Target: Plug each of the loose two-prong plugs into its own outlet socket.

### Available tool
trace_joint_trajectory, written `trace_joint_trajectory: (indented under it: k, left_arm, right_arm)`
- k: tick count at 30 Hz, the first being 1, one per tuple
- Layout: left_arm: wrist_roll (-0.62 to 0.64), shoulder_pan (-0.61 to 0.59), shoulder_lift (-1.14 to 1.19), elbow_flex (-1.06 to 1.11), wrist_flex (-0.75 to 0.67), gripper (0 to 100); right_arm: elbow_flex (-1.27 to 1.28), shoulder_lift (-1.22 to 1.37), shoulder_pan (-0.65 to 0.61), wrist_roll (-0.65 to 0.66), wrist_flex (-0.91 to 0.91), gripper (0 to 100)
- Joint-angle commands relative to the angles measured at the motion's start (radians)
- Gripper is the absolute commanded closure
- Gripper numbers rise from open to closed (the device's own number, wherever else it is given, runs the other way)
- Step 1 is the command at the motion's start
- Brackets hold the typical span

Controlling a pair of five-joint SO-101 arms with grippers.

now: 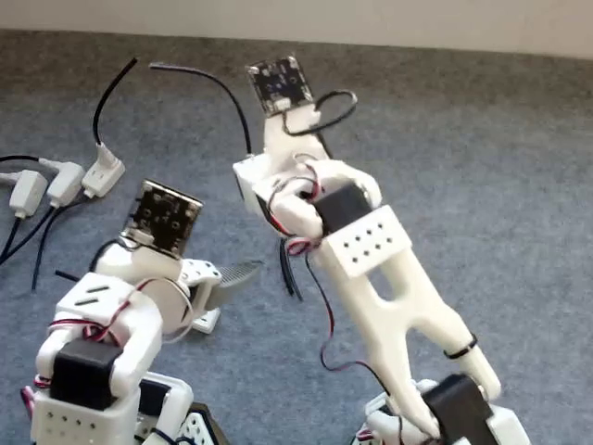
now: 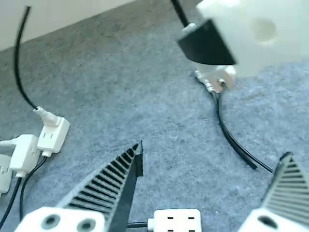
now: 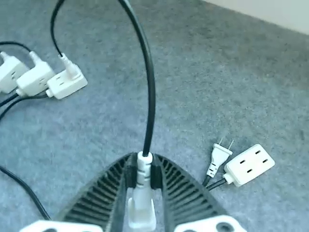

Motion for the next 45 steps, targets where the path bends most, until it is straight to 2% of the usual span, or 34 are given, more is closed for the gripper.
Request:
trace_joint_trajectory:
  k: [1,8,18,22,26,32,45]
  left_arm:
    - [0.006,0.041,-0.007,0.045,-0.052,59]
    - [0.006,0.042,-0.007,0.16,-0.192,59]
    - [0.041,0.042,0.001,0.168,-0.239,59]
    - [0.041,0.039,0.001,0.229,-0.31,59]
    - [0.037,-0.016,0.001,0.286,-0.388,59]
    - [0.037,-0.051,0.002,0.292,-0.391,59]
    - [0.037,-0.056,0.002,0.292,-0.391,59]
  right_arm:
    - [0.12,-0.166,-0.012,-0.017,-0.11,99.3]
    - [0.312,-0.344,-0.018,-0.015,-0.131,99.3]
    - [0.369,-0.36,-0.113,-0.021,-0.127,99.3]
    - [0.357,-0.361,-0.134,-0.04,-0.045,99.3]
    - [0.292,-0.387,-0.134,-0.044,0.045,99.3]
    - [0.28,-0.435,-0.134,-0.038,0.165,99.3]
    - [0.278,-0.438,-0.128,0.071,0.302,99.3]
